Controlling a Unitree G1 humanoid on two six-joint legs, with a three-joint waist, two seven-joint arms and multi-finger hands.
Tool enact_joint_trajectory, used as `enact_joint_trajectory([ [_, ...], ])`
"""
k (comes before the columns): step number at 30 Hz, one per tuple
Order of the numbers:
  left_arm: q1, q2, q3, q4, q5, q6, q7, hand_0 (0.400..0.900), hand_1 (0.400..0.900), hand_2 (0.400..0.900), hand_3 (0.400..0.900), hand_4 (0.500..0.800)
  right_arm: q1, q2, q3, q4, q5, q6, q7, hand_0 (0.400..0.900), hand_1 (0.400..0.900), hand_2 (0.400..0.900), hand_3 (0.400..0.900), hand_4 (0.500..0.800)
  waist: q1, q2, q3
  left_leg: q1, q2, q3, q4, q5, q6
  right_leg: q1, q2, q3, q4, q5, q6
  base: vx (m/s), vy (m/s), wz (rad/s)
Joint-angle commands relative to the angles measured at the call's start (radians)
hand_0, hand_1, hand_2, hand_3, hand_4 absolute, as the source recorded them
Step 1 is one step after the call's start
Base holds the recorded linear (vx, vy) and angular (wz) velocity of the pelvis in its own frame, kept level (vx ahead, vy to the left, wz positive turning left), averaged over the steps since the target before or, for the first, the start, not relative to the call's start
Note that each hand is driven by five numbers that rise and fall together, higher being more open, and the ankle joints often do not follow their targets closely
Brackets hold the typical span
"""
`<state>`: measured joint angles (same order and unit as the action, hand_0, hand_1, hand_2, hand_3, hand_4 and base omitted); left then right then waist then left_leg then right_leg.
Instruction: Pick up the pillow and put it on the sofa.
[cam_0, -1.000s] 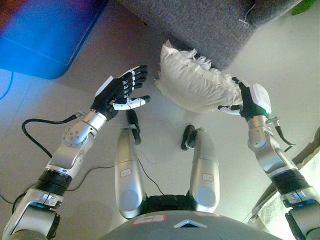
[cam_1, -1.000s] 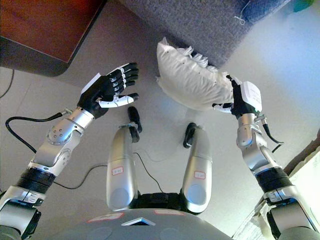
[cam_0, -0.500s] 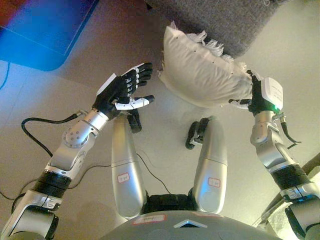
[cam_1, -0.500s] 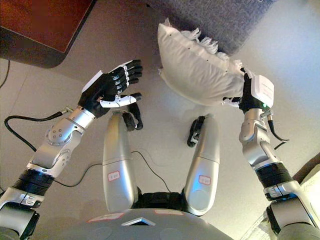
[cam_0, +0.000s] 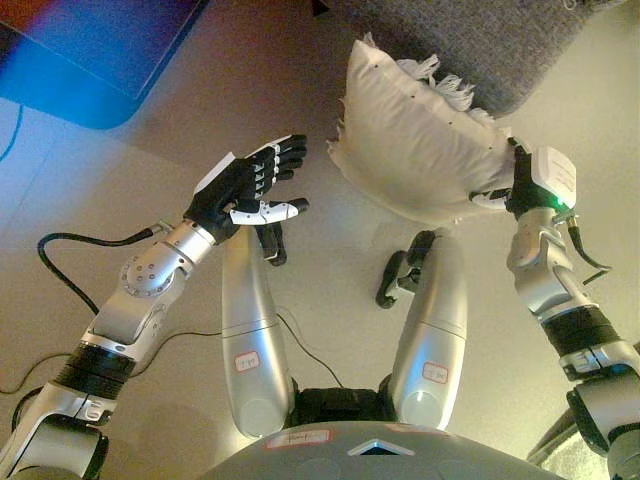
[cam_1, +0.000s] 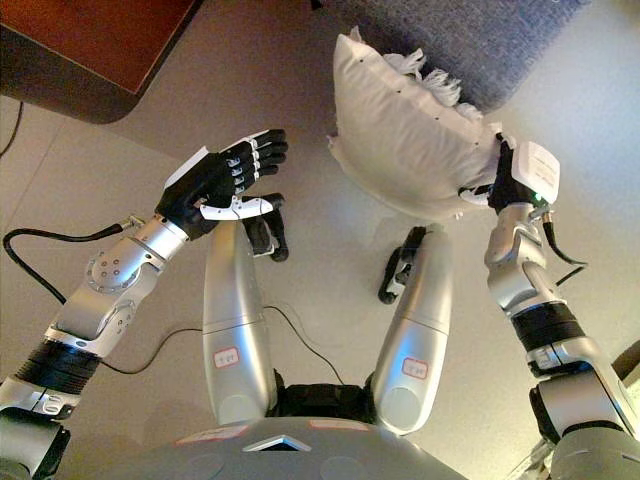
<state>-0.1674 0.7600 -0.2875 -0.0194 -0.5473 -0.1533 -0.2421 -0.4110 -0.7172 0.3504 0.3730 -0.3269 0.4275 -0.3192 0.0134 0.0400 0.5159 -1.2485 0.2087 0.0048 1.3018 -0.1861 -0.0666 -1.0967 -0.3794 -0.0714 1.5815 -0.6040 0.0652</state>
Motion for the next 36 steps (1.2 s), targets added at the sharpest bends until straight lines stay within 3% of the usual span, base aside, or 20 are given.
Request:
enact_joint_trajectory([
  [1,-0.05,0.012,0.018,-0.093,-0.035,-0.06,-0.026,0.9,0.9,0.9,0.9,0.8,-0.111,-0.094,-0.01,0.05,-0.036,0.015,-0.005,0.9,0.9,0.9,0.9,0.8,0.025,0.031,-0.033,0.089,0.014,0.03,0.199,-0.29,0.044,-0.058,0.0,-0.043,0.009,0.108,0.001,0.03,0.014,0.11],
  [8,-0.056,0.025,0.024,-0.108,-0.059,-0.032,-0.059,0.9,0.9,0.9,0.9,0.8,-0.23,-0.122,0.042,0.195,0.037,0.01,0.017,0.9,0.9,0.9,0.9,0.8,0.051,0.047,-0.024,0.058,0.0,0.021,0.234,-0.291,0.041,-0.093,-0.021,-0.034,0.022,0.124,0.002,0.01,0.0,0.1],
  [9,-0.056,0.027,0.028,-0.111,-0.062,-0.027,-0.067,0.9,0.9,0.9,0.9,0.8,-0.241,-0.124,0.048,0.206,0.05,0.013,0.024,0.8,0.8,0.8,0.8,0.74,0.053,0.048,-0.023,0.057,-0.001,0.02,0.239,-0.29,0.04,-0.094,-0.023,-0.033,0.026,0.126,0.002,0.01,-0.005,0.09],
  [10,-0.054,0.026,0.031,-0.115,-0.062,-0.023,-0.071,0.9,0.9,0.9,0.9,0.8,-0.246,-0.123,0.05,0.211,0.054,0.006,0.019,0.4,0.4,0.4,0.4,0.5,0.054,0.049,-0.022,0.058,0.0,0.02,0.242,-0.289,0.04,-0.092,-0.025,-0.032,0.029,0.127,0.001,0.01,0.003,0.05],
  [17,-0.032,0.027,0.042,-0.127,-0.074,-0.016,-0.097,0.9,0.9,0.9,0.9,0.8,-0.269,-0.117,0.06,0.252,0.068,-0.003,0.029,0.4,0.4,0.4,0.4,0.5,0.061,0.056,-0.02,0.074,0.005,0.017,0.259,-0.289,0.043,-0.073,-0.033,-0.021,0.04,0.129,-0.002,0.02,0.012,0.02],
  [25,-0.006,0.007,0.06,-0.132,-0.083,0.006,-0.082,0.9,0.9,0.9,0.9,0.8,-0.232,-0.101,0.031,0.208,0.08,-0.031,0.006,0.4,0.4,0.4,0.4,0.5,0.059,0.056,-0.016,0.111,0.009,0.018,0.236,-0.281,0.051,-0.036,-0.041,-0.017,0.006,0.145,-0.005,0.01,0.015,0.01],
  [31,0.026,-0.021,0.089,-0.116,-0.108,0.03,0.004,0.9,0.9,0.9,0.9,0.8,-0.18,-0.082,-0.015,0.144,0.091,-0.083,-0.044,0.4,0.4,0.4,0.4,0.5,0.054,0.052,-0.017,0.152,0.013,0.023,0.191,-0.267,0.05,0.007,-0.033,-0.022,-0.052,0.166,-0.004,0.0,0.005,-0.01],
  [33,0.04,-0.06,0.118,-0.093,-0.142,0.026,0.065,0.9,0.9,0.9,0.9,0.8,-0.145,-0.055,-0.05,0.058,0.062,-0.118,-0.109,0.4,0.4,0.4,0.4,0.5,0.043,0.047,-0.023,0.182,0.015,0.034,0.135,-0.248,0.046,0.038,-0.011,-0.03,-0.122,0.192,0.003,-0.04,0.047,-0.11],
  [36,0.042,-0.095,0.133,-0.082,-0.159,0.008,0.111,0.9,0.9,0.9,0.9,0.8,-0.119,-0.03,-0.077,-0.025,0.013,-0.132,-0.15,0.4,0.4,0.4,0.4,0.5,0.035,0.045,-0.028,0.215,0.014,0.044,0.055,-0.222,0.038,0.068,0.014,-0.033,-0.206,0.224,0.012,-0.1,0.066,-0.16],
])
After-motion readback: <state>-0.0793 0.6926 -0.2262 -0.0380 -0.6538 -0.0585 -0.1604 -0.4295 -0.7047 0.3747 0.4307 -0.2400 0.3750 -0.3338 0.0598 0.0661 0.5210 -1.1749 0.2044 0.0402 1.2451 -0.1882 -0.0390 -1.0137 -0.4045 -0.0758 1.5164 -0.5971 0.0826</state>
